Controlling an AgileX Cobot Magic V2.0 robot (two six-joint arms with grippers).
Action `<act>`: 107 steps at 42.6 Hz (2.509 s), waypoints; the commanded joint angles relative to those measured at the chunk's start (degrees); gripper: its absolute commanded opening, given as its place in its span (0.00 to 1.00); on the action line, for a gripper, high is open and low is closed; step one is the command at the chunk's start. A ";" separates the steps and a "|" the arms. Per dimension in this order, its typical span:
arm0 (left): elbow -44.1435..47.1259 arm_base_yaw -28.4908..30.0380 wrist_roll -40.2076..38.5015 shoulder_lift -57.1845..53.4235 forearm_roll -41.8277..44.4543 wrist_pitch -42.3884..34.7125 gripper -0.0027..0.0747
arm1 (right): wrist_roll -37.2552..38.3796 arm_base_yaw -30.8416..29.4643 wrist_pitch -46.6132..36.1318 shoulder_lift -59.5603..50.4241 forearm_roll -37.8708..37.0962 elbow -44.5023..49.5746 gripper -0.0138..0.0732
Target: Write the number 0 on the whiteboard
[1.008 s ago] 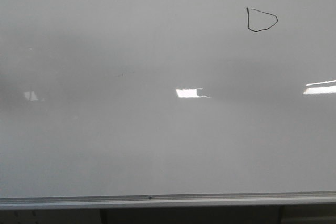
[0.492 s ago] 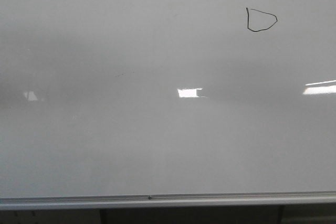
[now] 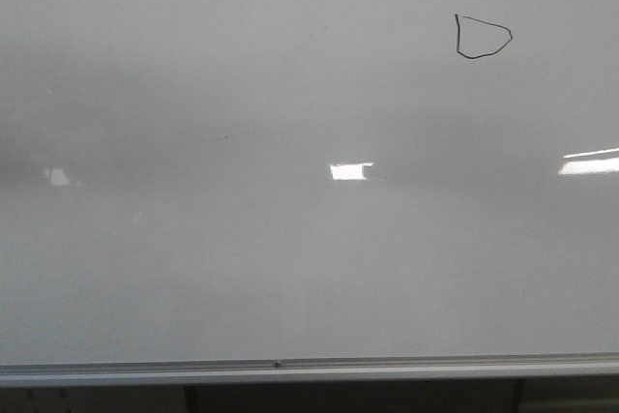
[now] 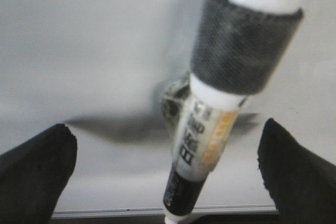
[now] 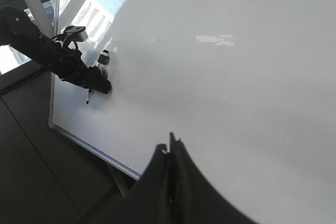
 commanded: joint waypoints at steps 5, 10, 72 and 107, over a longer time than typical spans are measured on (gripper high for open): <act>-4.83 0.08 -0.45 -7.08 1.72 6.86 0.92 | -0.27 -0.32 -1.73 0.00 1.47 -1.46 0.08; -6.81 -0.02 -0.45 -11.67 1.47 10.99 0.92 | -0.27 -0.32 -3.26 0.00 1.47 -1.46 0.08; 34.00 -38.59 2.55 -69.21 -7.67 -21.02 0.01 | -4.95 -0.32 -25.36 -3.21 1.47 1.60 0.08; 37.16 -38.64 2.55 -76.29 -7.67 -22.18 0.01 | -4.95 -0.32 -25.14 -3.21 1.64 1.60 0.08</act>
